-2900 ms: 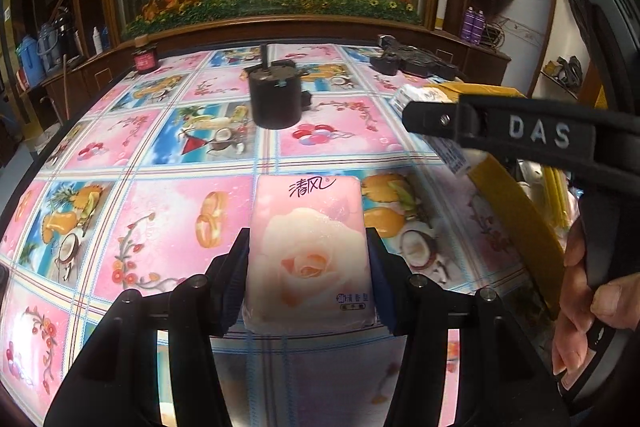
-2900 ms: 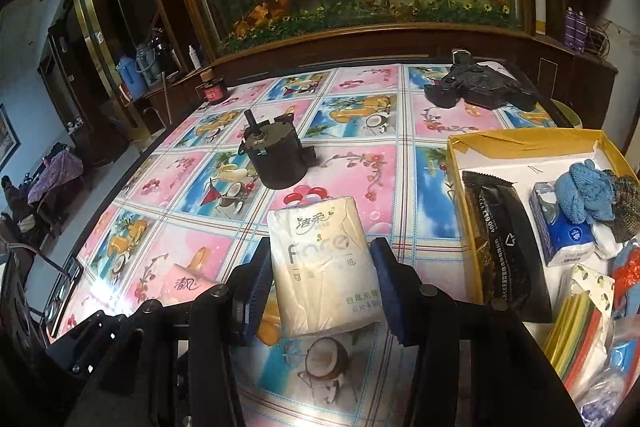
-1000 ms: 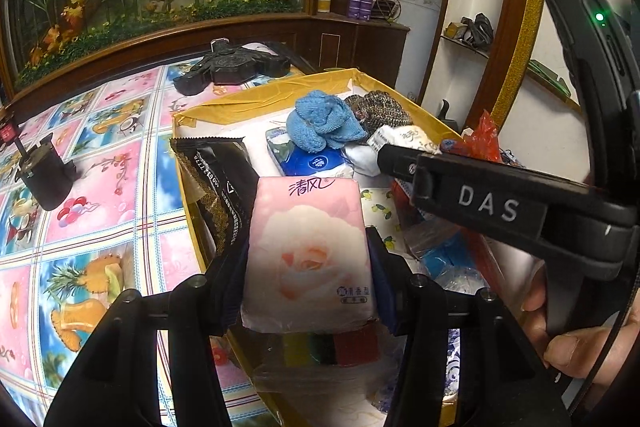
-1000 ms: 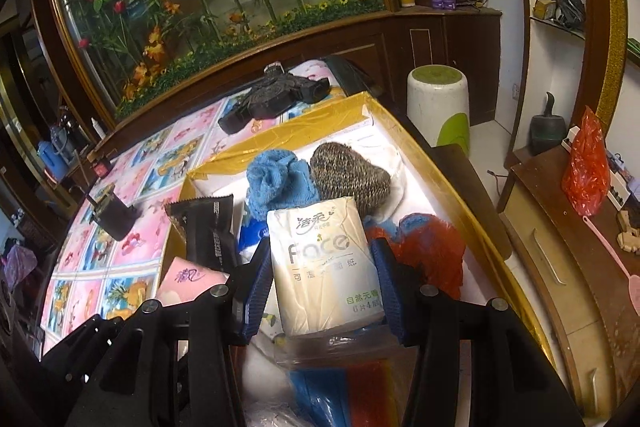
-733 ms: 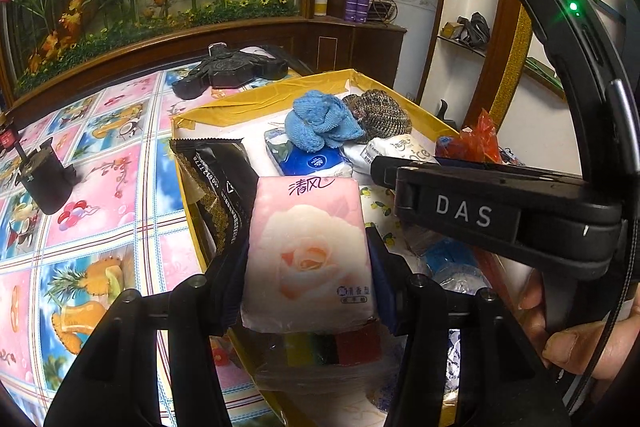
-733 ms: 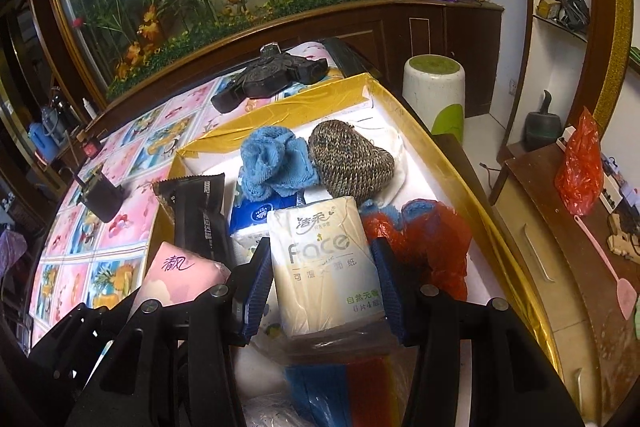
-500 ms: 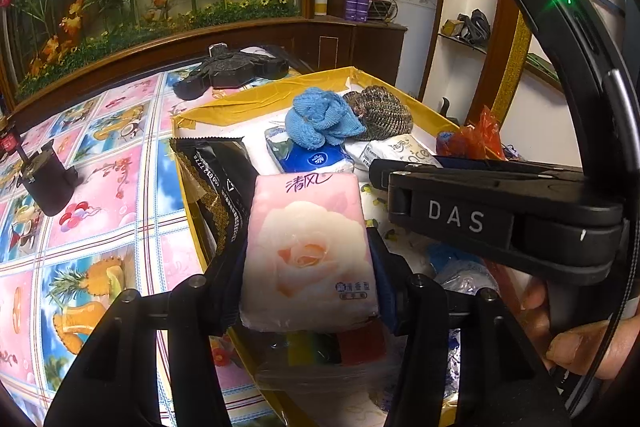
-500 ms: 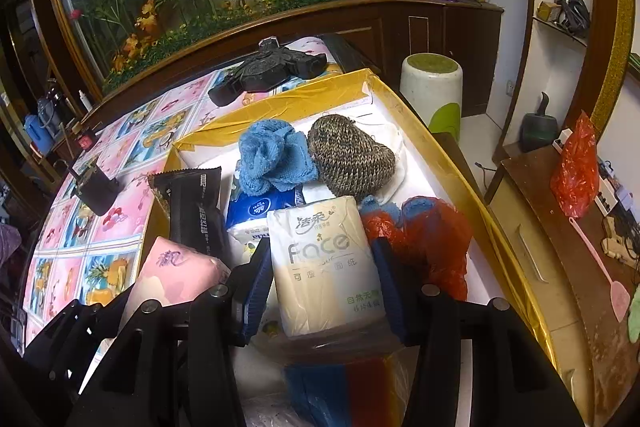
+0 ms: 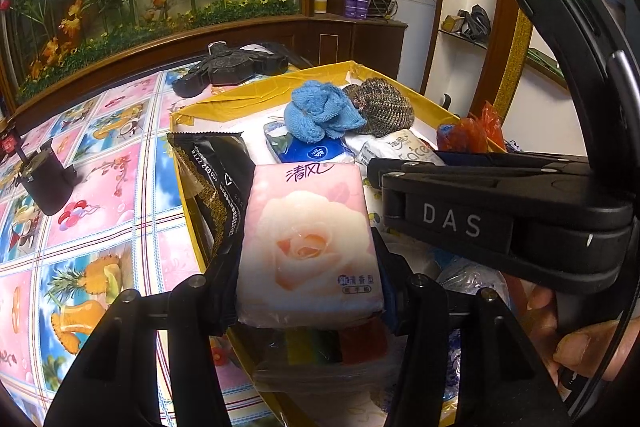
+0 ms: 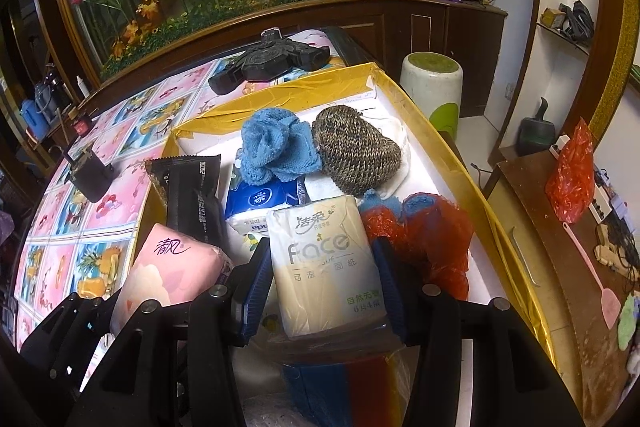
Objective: Organize soft objects
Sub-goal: 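Lower both tissue packs into the box with both grippers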
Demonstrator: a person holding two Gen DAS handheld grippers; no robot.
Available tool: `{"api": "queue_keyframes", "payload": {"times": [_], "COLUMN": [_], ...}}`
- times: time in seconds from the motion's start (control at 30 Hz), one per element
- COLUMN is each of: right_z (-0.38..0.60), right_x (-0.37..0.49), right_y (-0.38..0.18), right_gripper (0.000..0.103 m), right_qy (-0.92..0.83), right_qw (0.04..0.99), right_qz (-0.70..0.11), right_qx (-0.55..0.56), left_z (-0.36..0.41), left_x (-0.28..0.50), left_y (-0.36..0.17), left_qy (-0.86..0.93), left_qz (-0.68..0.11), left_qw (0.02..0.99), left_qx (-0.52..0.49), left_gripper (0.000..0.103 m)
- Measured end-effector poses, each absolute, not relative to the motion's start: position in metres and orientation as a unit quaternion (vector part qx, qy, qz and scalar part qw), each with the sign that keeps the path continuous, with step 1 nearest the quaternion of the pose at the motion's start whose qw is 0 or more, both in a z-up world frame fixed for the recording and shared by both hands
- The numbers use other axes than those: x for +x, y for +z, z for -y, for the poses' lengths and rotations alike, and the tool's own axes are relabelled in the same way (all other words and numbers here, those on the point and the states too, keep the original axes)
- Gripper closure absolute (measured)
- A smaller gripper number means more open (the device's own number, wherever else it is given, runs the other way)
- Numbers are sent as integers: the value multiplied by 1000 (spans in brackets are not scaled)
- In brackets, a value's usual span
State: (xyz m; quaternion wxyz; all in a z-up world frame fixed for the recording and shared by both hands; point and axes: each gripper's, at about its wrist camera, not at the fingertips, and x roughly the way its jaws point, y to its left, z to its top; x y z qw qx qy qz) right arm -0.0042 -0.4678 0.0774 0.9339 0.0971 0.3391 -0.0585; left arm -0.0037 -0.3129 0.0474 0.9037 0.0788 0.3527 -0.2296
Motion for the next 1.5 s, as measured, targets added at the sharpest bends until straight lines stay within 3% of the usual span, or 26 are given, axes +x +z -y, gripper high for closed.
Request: {"api": "queue_keyframes", "payload": {"times": [0.47, 0.87, 1.0, 1.17, 1.5], "right_z": [463, 457, 458, 476, 456], "right_x": [0, 13, 17, 10, 4], "right_y": [78, 80, 80, 78, 81], "right_gripper": [52, 52, 46, 57, 52], "right_qy": [-68, -99, -122, -137, -166], "right_qw": [932, 922, 917, 912, 911], "right_qz": [-349, -372, -377, -372, -368], "right_qx": [74, 49, 48, 110, 89], "left_z": [310, 309, 309, 309, 302], "left_x": [-5, -8, -11, -13, -12], "left_y": [46, 43, 43, 43, 51], "left_qy": [-231, -240, -246, -251, -263], "left_qz": [-347, -353, -349, -348, -351], "left_qw": [906, 900, 899, 898, 895], "left_qx": [78, 84, 94, 101, 82], "left_gripper": [50, 41, 38, 37, 37]}}
